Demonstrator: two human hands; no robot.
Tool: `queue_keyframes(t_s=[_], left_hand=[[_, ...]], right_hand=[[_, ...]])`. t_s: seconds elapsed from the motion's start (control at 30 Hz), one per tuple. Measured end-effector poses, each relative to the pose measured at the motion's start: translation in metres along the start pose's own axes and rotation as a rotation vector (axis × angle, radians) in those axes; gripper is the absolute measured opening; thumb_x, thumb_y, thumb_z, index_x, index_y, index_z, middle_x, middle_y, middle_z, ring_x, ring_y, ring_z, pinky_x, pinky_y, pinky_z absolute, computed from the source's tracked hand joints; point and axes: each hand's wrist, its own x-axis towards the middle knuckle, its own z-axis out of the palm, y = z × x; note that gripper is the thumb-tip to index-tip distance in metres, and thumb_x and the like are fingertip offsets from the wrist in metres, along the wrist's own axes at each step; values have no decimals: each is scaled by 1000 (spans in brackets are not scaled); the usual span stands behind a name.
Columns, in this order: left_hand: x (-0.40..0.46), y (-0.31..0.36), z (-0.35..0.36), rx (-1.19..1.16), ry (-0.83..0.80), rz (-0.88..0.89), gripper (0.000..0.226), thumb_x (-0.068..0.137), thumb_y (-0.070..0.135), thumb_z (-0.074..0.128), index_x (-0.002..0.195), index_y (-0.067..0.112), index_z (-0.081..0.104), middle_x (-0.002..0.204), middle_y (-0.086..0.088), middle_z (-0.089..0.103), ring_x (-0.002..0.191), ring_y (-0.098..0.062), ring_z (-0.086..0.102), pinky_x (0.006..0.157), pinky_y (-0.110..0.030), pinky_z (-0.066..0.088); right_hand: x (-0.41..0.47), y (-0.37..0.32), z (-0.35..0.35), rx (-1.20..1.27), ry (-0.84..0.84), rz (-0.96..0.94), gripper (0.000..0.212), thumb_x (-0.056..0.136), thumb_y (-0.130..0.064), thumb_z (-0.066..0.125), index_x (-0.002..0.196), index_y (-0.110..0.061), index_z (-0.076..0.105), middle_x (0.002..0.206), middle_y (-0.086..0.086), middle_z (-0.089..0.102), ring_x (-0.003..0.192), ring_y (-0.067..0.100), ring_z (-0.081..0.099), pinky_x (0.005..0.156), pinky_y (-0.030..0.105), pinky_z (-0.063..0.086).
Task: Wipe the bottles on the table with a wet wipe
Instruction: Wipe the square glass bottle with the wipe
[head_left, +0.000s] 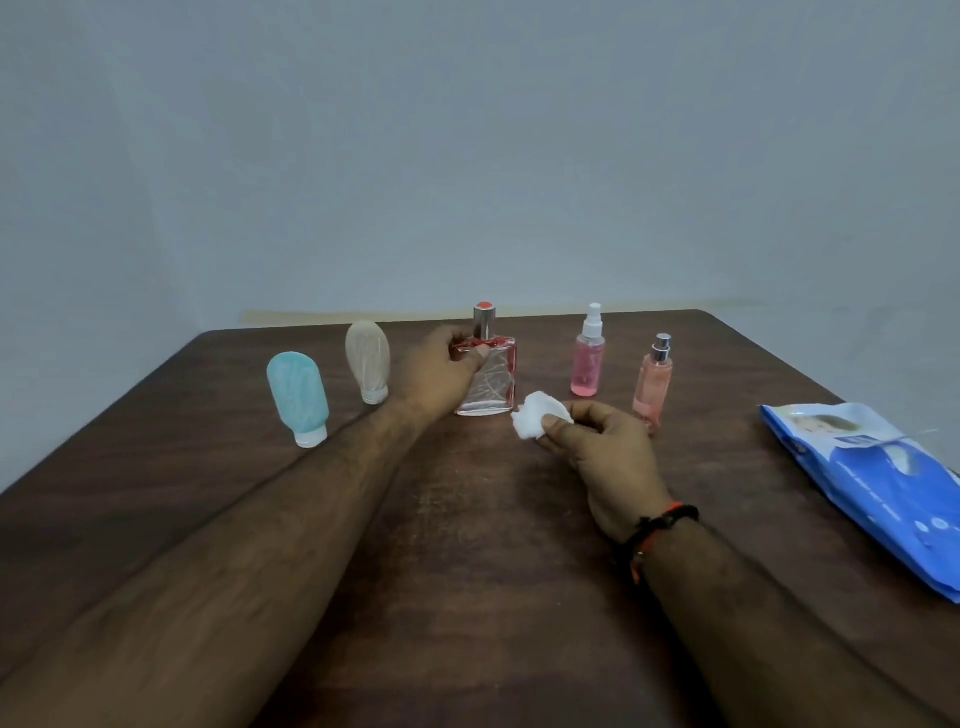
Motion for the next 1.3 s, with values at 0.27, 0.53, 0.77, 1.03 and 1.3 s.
queue_keyframes(t_s=[0.27,0.53,0.77,1.03,1.3], left_hand=[[-15,2,-10,-11,52,34,32,92,42,66,115,19,68,102,3,72,89,-12,66,77,-26,52],[-76,4,-50,-388,-99,-148,20,92,28,68,94,8,71,86,-7,74,80,-21,72,72,-36,61],[-105,-8,-59,-665,-164,-236,16,95,16,62,108,17,71,89,-1,75,78,-13,70,59,-24,53],[-105,-10,-55,-736,-199,-174,15,91,13,59,100,23,69,79,4,71,70,-9,68,55,-26,51],[-99,-16,-58,-763,-164,-160,15,96,31,61,99,18,68,89,-5,74,83,-19,70,70,-36,54]], right_hand=[[-7,-7,-2,-499,87,-334,9,80,-19,78,81,-27,72,96,-8,70,88,11,65,79,26,52],[-25,-11,13,-455,147,-472,11,85,-22,73,85,-32,69,76,-11,69,68,3,63,63,25,53],[-46,-15,49,-796,187,-897,5,86,-17,70,91,-16,68,85,-6,66,80,17,60,70,33,50],[-52,-6,55,-1110,22,-1169,9,83,-9,71,92,-5,72,85,7,65,77,27,57,67,38,48],[-61,-1,52,-1141,-502,-1185,18,86,-13,65,99,-8,76,91,7,64,81,21,57,67,31,47]])
